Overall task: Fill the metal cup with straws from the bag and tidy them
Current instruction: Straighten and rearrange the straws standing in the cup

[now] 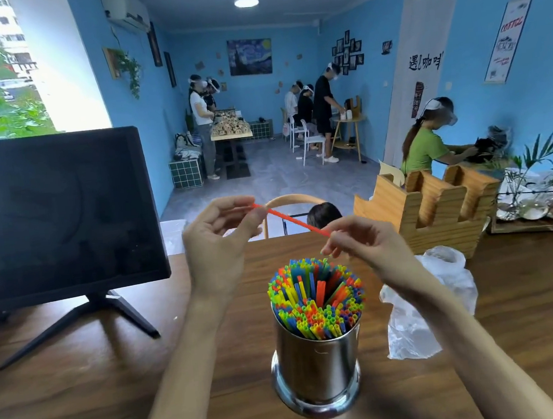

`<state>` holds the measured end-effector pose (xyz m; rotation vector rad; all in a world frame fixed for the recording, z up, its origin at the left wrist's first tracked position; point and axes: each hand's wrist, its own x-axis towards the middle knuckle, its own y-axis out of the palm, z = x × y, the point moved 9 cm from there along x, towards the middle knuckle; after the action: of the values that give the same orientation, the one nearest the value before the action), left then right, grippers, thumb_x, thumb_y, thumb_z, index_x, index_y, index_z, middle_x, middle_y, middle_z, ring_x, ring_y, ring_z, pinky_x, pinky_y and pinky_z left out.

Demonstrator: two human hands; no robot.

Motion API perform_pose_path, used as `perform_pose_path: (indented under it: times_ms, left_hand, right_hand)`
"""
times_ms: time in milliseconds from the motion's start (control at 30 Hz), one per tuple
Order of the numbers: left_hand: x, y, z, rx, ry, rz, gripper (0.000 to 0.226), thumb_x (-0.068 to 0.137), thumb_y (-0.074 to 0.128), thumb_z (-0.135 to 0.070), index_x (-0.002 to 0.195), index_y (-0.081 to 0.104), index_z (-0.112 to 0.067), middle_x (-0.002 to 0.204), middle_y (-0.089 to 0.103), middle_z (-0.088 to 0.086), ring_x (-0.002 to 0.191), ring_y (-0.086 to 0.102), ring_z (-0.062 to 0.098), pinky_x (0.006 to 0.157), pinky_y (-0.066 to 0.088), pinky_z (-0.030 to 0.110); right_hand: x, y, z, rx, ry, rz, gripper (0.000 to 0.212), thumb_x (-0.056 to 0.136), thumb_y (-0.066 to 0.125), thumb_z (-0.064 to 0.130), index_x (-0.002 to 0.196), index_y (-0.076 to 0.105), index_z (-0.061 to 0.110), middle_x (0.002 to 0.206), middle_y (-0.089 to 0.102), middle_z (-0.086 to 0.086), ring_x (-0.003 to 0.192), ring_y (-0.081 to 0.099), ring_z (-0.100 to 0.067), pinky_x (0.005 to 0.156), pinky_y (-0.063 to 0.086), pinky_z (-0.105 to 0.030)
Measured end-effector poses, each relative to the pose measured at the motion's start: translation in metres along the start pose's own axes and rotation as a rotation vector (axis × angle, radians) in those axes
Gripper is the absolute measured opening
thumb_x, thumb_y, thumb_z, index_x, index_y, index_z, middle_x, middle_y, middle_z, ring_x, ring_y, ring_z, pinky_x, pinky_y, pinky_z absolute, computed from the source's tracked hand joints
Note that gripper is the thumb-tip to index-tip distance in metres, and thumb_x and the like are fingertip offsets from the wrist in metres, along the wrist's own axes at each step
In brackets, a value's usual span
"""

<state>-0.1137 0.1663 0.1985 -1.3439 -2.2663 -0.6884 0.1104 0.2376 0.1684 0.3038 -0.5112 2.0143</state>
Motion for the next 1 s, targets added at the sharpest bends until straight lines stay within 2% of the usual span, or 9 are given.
perform_pose_path:
  times_ms: [100, 233, 367, 533, 600, 700, 767, 867, 1000]
  left_hand:
    - [-0.007, 0.002, 0.023, -0.006, -0.177, 0.140, 0.014, 0.064, 0.086, -0.019, 0.075, 0.080, -0.024, 0.075, 0.077, 0.006, 0.069, 0.073, 0.014, 0.067, 0.060, 0.022]
    - [-0.015, 0.015, 0.037, 0.156, -0.195, 0.316, 0.016, 0.067, 0.089, -0.017, 0.076, 0.075, -0.016, 0.075, 0.077, 0.003, 0.068, 0.072, 0.010, 0.067, 0.055, 0.016]
    - [-0.010, 0.013, 0.038, 0.206, -0.151, 0.317, 0.016, 0.073, 0.088, -0.011, 0.078, 0.074, -0.018, 0.080, 0.078, -0.002, 0.074, 0.072, 0.006, 0.070, 0.054, 0.015]
    - [-0.009, 0.009, 0.043, 0.213, -0.146, 0.310, 0.016, 0.067, 0.088, -0.027, 0.076, 0.076, -0.022, 0.081, 0.078, -0.003, 0.078, 0.073, 0.008, 0.071, 0.055, 0.016]
    - [-0.016, 0.019, 0.050, 0.279, -0.189, 0.441, 0.020, 0.067, 0.092, -0.034, 0.079, 0.078, -0.027, 0.086, 0.078, -0.005, 0.083, 0.073, 0.009, 0.076, 0.057, 0.020]
    - [-0.029, 0.033, 0.061, 0.283, -0.268, 0.632, 0.020, 0.072, 0.089, -0.042, 0.088, 0.079, -0.037, 0.097, 0.076, -0.010, 0.090, 0.069, 0.005, 0.081, 0.057, 0.023]
    - [-0.020, 0.025, 0.065, 0.290, -0.248, 0.518, 0.009, 0.084, 0.082, -0.033, 0.090, 0.078, -0.038, 0.094, 0.075, -0.015, 0.085, 0.064, -0.003, 0.077, 0.052, 0.017]
    - [-0.013, 0.010, 0.079, 0.412, -0.282, 0.388, 0.009, 0.089, 0.077, -0.037, 0.089, 0.077, -0.046, 0.084, 0.075, -0.018, 0.075, 0.063, -0.006, 0.068, 0.048, 0.015]
    - [-0.021, 0.013, 0.096, 0.503, -0.386, 0.470, 0.024, 0.070, 0.074, -0.066, 0.079, 0.080, -0.044, 0.079, 0.077, -0.014, 0.071, 0.068, -0.002, 0.057, 0.049, 0.013]
  right_hand:
    - [0.001, -0.032, 0.002, 0.288, 0.084, -0.152, 0.017, 0.072, 0.082, 0.031, 0.084, 0.080, 0.019, 0.086, 0.077, -0.015, 0.070, 0.074, -0.020, 0.053, 0.047, -0.022]
    - [0.005, -0.042, -0.009, 0.334, 0.187, -0.241, 0.024, 0.058, 0.087, 0.034, 0.075, 0.078, 0.020, 0.079, 0.076, -0.019, 0.061, 0.074, -0.018, 0.044, 0.044, -0.018]
    - [0.003, -0.050, -0.022, 0.248, 0.348, -0.223, 0.038, 0.058, 0.088, 0.026, 0.086, 0.070, 0.008, 0.078, 0.075, -0.014, 0.055, 0.069, -0.014, 0.043, 0.049, -0.017]
    - [0.006, -0.059, -0.026, 0.544, 0.376, -0.275, 0.009, 0.067, 0.078, 0.007, 0.075, 0.078, 0.011, 0.081, 0.077, -0.011, 0.067, 0.075, -0.015, 0.055, 0.059, -0.018]
    - [0.009, -0.060, -0.022, 0.616, 0.298, -0.330, 0.011, 0.072, 0.076, 0.011, 0.082, 0.078, 0.012, 0.086, 0.078, -0.007, 0.074, 0.075, -0.013, 0.059, 0.059, -0.018]
    - [0.011, -0.069, -0.012, 0.538, 0.158, -0.453, 0.017, 0.075, 0.077, 0.026, 0.091, 0.078, 0.020, 0.090, 0.078, 0.001, 0.077, 0.072, -0.008, 0.059, 0.055, -0.017]
    - [0.010, -0.075, -0.005, 0.426, 0.104, -0.485, 0.018, 0.079, 0.074, 0.029, 0.094, 0.078, 0.023, 0.090, 0.077, 0.004, 0.080, 0.072, -0.009, 0.061, 0.055, -0.018]
    - [0.010, -0.065, -0.002, 0.230, 0.069, -0.398, 0.024, 0.079, 0.071, 0.028, 0.101, 0.075, 0.020, 0.088, 0.078, 0.003, 0.077, 0.071, -0.008, 0.062, 0.054, -0.017]
    - [0.009, -0.032, -0.003, -0.006, 0.018, -0.215, 0.038, 0.081, 0.075, 0.025, 0.118, 0.068, 0.029, 0.086, 0.079, -0.003, 0.080, 0.074, -0.015, 0.071, 0.055, -0.018]
